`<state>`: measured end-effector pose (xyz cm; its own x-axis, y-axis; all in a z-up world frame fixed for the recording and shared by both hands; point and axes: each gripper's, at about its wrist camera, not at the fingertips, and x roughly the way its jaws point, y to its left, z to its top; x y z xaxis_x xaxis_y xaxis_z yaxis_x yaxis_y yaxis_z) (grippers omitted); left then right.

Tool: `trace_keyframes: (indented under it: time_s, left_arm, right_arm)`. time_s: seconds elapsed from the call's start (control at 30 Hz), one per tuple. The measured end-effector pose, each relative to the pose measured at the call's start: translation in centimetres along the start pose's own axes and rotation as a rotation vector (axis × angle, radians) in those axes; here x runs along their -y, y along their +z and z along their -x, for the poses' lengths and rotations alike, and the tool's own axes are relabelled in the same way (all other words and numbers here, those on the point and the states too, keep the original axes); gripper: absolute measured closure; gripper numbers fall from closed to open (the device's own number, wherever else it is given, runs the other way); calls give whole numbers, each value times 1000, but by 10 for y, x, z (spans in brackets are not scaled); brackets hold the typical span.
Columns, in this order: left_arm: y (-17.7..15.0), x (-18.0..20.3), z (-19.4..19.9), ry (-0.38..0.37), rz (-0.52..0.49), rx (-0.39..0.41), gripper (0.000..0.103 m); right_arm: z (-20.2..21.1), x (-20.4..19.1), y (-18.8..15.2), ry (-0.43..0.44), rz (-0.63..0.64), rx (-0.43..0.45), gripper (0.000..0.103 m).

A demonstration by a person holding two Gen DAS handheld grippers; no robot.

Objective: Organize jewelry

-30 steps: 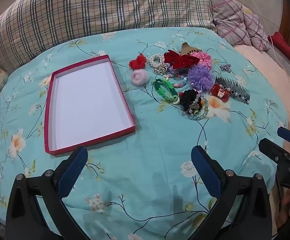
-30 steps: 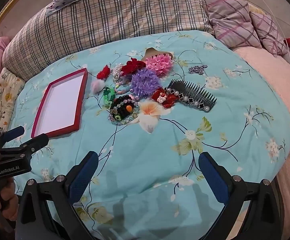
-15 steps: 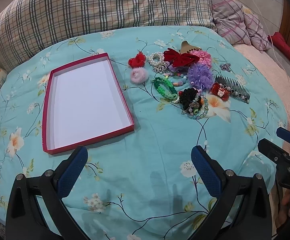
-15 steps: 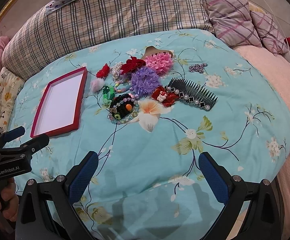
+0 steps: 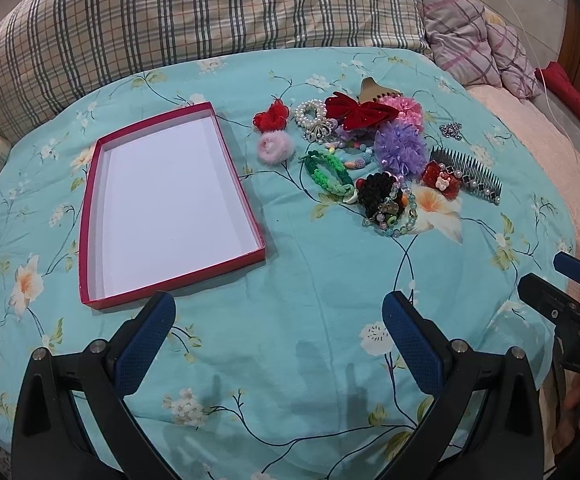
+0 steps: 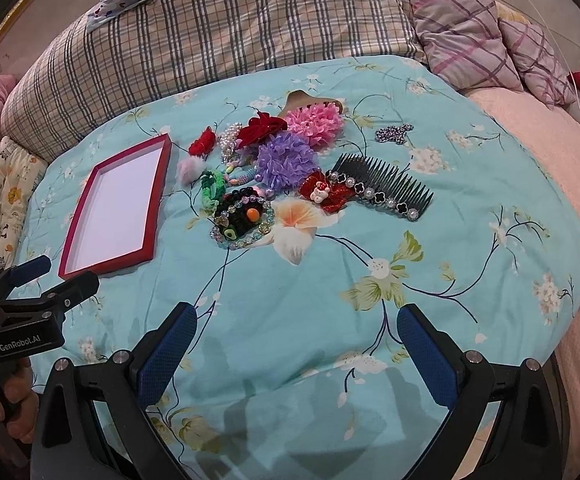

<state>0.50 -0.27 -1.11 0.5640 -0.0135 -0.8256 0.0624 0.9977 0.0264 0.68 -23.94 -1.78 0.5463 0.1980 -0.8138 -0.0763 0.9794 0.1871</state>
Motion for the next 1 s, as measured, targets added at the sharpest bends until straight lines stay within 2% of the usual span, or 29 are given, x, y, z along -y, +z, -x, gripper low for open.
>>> trace_keyframes:
  time_s: [0.3, 0.47, 0.63, 0.8, 0.9, 1.0]
  left_arm:
    - [3, 6, -4, -13, -13, -18, 0]
    - [3, 6, -8, -24, -19, -59, 0]
    - [4, 7, -15, -81, -13, -65, 0]
    - [13, 9, -29, -190, 14, -62, 0]
    - [19, 13, -41, -251, 47, -79, 0]
    - [23, 19, -57, -280, 62, -92, 1]
  right_arm:
    - [-4, 4, 0, 2, -13, -6, 2]
    - [-7, 5, 0, 9, -13, -10, 2]
    - [-10, 11, 3, 19, -14, -5, 2]
    - [-15, 27, 13, 35, -36, 9, 2]
    - [-21, 39, 22, 40, -44, 24, 4]
    - [-29, 48, 30, 46, -51, 25, 13]
